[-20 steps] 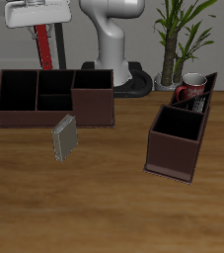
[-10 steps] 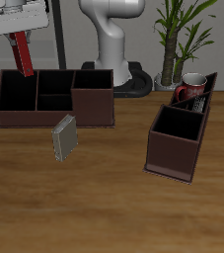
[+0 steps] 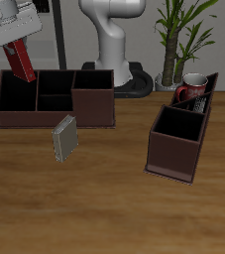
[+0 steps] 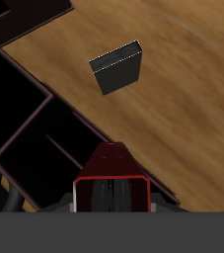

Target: Place the red mug into the left desk caddy's left compartment and place the striped book into the left desk caddy's back compartment and place the red book into the back desk caddy's front compartment

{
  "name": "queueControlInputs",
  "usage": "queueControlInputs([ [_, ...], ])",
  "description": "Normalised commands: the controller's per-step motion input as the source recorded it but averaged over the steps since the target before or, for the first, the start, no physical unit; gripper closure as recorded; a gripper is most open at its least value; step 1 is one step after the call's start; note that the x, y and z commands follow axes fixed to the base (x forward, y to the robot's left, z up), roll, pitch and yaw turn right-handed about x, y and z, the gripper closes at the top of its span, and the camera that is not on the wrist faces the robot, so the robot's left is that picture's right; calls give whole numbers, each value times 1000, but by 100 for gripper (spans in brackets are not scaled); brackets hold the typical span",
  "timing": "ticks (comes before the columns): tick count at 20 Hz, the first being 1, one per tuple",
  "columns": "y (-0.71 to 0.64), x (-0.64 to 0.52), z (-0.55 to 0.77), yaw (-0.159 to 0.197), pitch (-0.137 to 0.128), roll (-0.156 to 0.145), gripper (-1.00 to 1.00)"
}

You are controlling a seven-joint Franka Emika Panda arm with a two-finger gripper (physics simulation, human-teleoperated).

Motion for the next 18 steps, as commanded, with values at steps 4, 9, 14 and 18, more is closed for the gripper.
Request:
queueControlInputs([
  [4, -235, 50, 68, 161, 16, -45, 100],
  [9, -159, 34, -42, 184, 54, -59, 100],
  [14, 176, -29, -104, 236, -32, -80, 100],
  [18, 59, 4, 9, 199, -30, -57, 100],
])
